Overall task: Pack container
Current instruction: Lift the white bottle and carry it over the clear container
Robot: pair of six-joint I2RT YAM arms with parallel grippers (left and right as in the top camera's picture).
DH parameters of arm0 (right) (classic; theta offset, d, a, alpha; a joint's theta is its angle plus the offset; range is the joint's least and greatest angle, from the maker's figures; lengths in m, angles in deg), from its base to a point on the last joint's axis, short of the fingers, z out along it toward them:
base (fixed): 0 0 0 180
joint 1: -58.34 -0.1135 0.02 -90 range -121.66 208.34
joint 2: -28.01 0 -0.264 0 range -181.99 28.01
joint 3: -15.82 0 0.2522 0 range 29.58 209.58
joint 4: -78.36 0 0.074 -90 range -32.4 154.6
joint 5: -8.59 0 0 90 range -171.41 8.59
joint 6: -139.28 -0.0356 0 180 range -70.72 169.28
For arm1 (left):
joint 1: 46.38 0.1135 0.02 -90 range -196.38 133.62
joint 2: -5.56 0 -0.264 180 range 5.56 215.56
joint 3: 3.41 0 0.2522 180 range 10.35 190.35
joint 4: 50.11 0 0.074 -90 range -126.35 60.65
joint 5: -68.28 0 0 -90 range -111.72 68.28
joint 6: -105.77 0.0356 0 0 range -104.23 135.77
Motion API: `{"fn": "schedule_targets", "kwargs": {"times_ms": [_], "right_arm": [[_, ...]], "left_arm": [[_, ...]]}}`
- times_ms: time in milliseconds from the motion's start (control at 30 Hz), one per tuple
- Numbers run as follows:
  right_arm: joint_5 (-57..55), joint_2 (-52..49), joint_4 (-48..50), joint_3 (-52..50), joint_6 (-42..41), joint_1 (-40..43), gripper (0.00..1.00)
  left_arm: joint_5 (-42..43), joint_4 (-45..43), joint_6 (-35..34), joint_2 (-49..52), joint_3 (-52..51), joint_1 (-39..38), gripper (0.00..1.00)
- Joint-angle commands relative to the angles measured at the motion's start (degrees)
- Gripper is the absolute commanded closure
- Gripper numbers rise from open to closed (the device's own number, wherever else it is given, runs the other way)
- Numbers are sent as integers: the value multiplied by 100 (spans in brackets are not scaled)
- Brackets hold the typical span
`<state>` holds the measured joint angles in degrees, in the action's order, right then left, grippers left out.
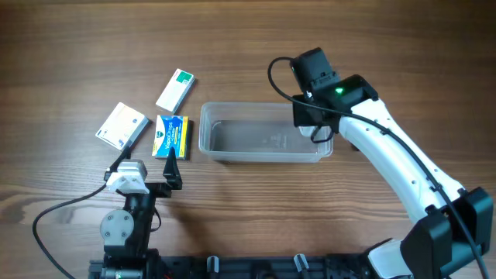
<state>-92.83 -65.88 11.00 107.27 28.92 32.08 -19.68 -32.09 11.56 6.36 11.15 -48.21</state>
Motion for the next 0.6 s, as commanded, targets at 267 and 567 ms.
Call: {"fn": "schedule_targets", "kwargs": {"times_ms": [267, 567], "right_arm": [[-278, -42, 258, -319, -76, -24, 91], [-492, -42, 101, -321, -76, -22, 91]], "left_arm": [[92, -9, -59, -42, -48, -31, 0], [92, -9, -59, -42, -48, -31, 0]]}}
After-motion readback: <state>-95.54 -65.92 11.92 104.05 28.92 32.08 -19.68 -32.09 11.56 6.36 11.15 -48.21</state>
